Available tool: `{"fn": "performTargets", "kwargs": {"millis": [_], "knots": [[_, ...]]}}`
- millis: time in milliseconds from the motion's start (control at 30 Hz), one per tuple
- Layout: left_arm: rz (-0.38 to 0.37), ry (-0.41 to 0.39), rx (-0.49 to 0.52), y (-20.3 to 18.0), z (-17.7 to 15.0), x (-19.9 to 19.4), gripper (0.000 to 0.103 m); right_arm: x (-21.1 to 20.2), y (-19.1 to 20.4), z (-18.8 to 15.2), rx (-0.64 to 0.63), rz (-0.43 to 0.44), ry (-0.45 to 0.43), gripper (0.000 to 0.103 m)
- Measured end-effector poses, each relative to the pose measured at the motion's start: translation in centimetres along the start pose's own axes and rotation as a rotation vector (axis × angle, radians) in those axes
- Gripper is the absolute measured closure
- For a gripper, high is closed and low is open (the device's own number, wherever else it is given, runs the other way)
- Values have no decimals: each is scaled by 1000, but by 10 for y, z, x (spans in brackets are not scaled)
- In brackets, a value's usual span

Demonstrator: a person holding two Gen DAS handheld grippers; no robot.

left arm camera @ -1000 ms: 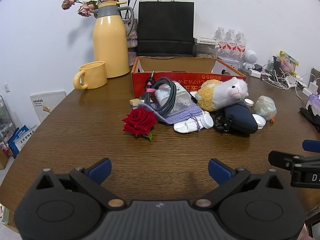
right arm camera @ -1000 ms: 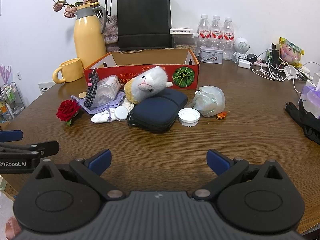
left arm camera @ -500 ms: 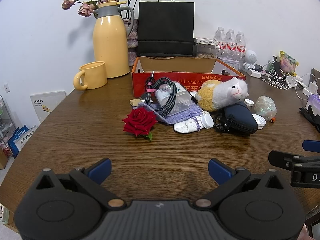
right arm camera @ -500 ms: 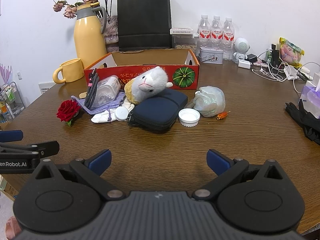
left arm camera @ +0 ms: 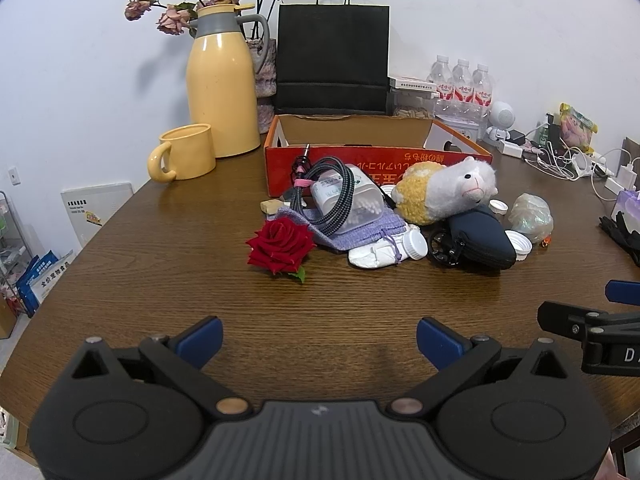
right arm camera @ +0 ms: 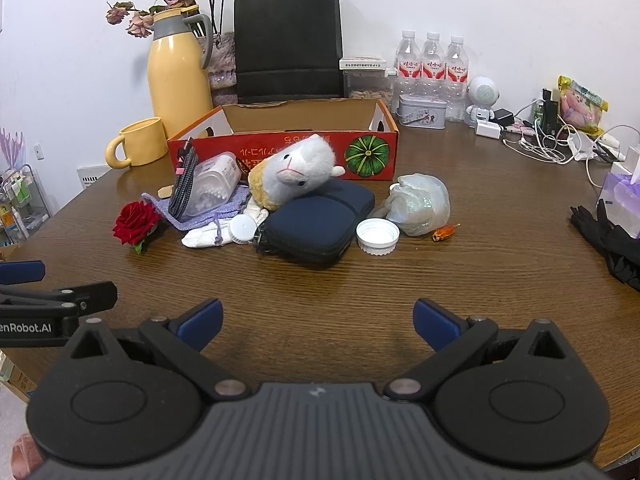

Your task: Organize objects

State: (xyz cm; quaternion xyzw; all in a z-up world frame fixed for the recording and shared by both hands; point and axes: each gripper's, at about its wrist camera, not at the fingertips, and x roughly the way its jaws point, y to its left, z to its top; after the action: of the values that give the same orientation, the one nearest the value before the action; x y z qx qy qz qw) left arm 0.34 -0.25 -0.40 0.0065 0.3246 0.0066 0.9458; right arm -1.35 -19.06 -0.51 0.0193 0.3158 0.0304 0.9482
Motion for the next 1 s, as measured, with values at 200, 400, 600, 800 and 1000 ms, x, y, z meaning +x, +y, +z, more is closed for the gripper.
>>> {"fn": "performTargets", "kwargs": {"millis": [200,400,600,800,1000], "knots": [[1,-2,-1,0,2,-1,0,0,0,0,0,0,0,0],[0,-4,-1,1,3,-1,0,0,0,1,2,0,0,0],[-3,-4,1,1,3,-1,0,0,-1,2,3,-2,4,0],[-7,-5,4,1,3,-1,0,-1,-2,3,4,-1,3,0],[-9,-20,9,2,1,-2,0,1,-3,1,8,-4,1,0]]}}
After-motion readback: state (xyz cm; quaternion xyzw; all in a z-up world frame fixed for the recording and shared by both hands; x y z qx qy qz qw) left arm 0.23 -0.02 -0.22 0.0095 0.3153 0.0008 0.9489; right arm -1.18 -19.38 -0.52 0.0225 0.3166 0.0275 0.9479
